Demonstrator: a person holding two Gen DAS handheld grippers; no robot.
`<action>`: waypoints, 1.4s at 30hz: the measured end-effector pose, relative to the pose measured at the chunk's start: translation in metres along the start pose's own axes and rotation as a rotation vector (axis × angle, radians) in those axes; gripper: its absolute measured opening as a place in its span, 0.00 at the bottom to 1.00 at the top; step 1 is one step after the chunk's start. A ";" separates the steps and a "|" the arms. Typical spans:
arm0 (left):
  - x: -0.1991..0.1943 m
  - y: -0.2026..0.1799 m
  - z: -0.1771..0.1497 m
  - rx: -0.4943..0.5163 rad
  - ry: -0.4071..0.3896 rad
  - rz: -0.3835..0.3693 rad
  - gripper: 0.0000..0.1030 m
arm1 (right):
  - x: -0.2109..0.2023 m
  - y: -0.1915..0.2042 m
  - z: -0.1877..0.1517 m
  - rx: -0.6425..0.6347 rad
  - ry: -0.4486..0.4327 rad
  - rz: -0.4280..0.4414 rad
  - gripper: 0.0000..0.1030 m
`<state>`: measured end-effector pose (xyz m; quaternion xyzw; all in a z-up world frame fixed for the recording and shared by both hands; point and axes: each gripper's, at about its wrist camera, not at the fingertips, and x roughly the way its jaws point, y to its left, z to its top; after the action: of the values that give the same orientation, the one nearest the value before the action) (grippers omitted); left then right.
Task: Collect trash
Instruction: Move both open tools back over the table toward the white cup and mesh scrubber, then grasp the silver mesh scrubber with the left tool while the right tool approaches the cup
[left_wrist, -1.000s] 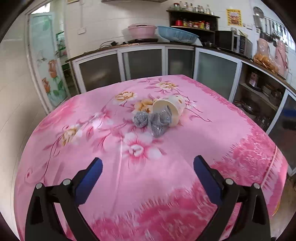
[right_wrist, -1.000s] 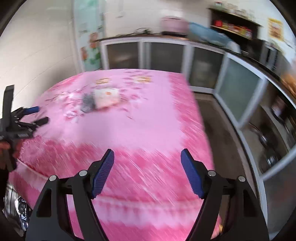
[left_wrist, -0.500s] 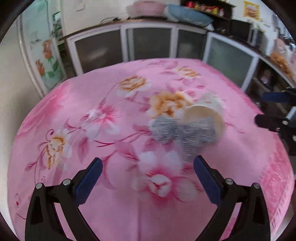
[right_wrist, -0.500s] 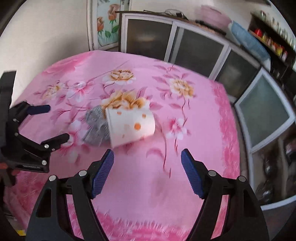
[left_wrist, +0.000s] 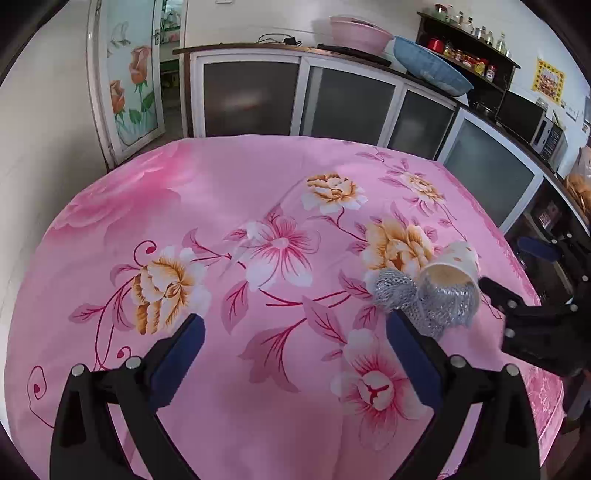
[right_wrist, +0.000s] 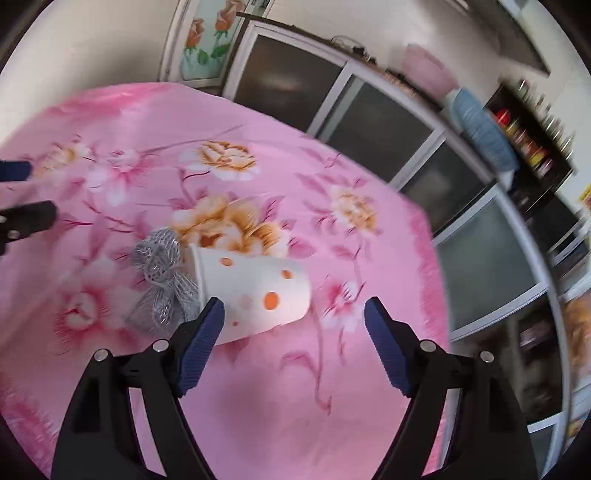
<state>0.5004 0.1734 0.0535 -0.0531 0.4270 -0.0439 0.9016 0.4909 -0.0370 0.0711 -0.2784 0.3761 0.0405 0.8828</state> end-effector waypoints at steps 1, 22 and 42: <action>0.000 0.000 0.000 -0.004 -0.002 -0.007 0.92 | 0.003 -0.001 0.001 0.005 0.001 -0.025 0.72; -0.020 -0.016 -0.003 0.034 -0.026 -0.085 0.92 | 0.006 -0.005 0.020 -0.011 0.061 -0.051 0.87; -0.012 -0.021 -0.005 0.057 0.008 -0.115 0.92 | 0.060 -0.029 0.004 -0.017 0.239 -0.279 0.30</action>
<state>0.4884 0.1537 0.0621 -0.0515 0.4253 -0.1079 0.8971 0.5447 -0.0675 0.0455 -0.3381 0.4356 -0.1125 0.8266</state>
